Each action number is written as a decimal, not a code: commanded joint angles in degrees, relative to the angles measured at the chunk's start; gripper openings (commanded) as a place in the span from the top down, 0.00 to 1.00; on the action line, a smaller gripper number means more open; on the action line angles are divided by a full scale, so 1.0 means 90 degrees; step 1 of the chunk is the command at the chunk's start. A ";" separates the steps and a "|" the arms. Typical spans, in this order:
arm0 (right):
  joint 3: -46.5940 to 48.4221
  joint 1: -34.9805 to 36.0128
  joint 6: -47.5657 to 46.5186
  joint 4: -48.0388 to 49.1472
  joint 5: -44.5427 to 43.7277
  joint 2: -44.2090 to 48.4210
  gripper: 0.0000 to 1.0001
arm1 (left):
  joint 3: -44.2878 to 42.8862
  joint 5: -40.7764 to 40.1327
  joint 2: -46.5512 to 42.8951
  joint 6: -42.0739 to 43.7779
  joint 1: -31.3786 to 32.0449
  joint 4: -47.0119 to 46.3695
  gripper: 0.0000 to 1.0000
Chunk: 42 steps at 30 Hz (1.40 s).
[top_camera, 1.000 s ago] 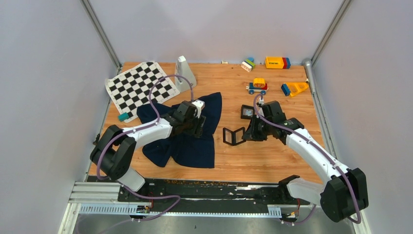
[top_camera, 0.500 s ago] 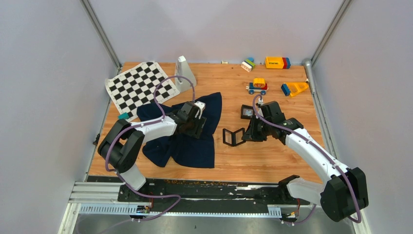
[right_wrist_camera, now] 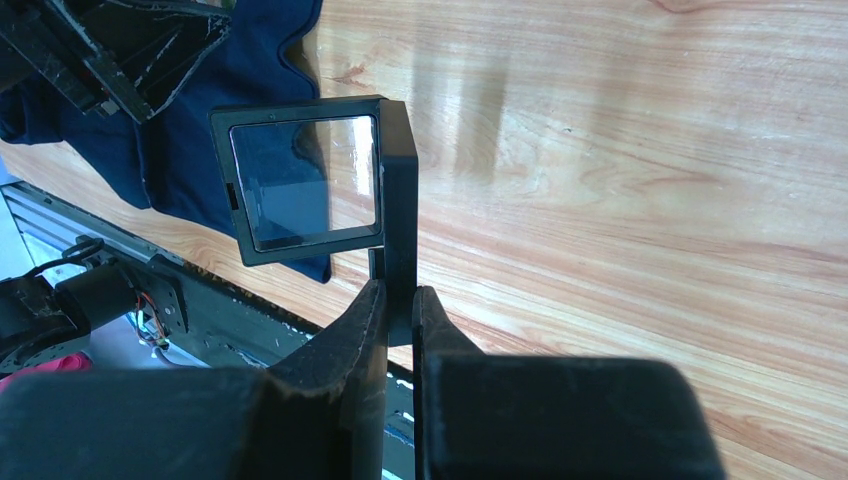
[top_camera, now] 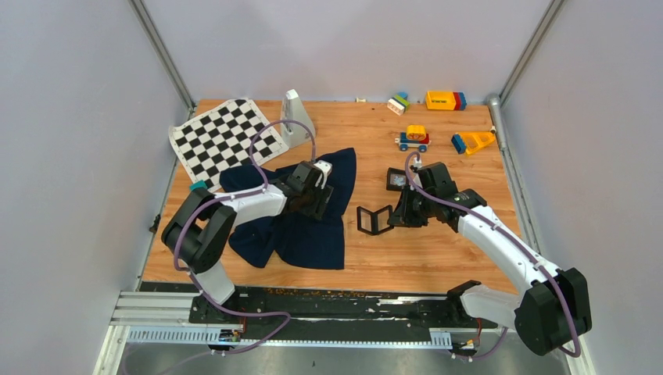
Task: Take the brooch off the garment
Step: Pick up the brooch from the clothes.
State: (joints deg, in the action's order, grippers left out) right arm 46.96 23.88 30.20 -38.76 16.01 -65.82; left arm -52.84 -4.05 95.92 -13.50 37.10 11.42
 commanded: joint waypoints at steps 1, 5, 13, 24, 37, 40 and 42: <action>0.0193 0.0032 0.0102 0.0093 -0.0004 0.0103 1.00 | -0.0390 0.0119 0.0325 0.0131 0.0066 0.0096 0.30; 0.0184 0.0035 0.0084 0.0093 -0.0018 0.0095 1.00 | -0.0475 0.0035 0.0433 0.0151 0.0155 0.0185 0.30; 0.0161 0.0033 0.0064 0.0097 -0.0011 0.0080 1.00 | -0.0609 -0.0250 0.0546 0.0269 0.0290 0.0376 0.32; 0.0229 0.0032 0.0063 0.0098 0.0071 0.0058 1.00 | -0.0849 -0.0458 0.0770 0.0298 0.0331 0.0689 0.47; 0.0261 0.0032 0.0063 0.0097 0.0097 -0.0001 1.00 | -0.0805 -0.1183 0.0531 0.0655 0.0748 0.0410 0.30; 0.0252 0.0033 0.0071 0.0096 0.0113 0.0013 1.00 | -0.0896 -0.1098 0.0635 0.0669 0.0750 0.0345 0.33; 0.0237 0.0033 0.0073 0.0097 0.0116 0.0041 1.00 | -0.1008 -0.1074 0.0814 0.0644 0.0751 0.0428 0.36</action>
State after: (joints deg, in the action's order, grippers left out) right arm 46.98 23.88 30.17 -38.76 16.56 -65.93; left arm -59.79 -13.85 101.60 -8.73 43.55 15.11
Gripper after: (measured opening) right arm 0.089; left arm 0.668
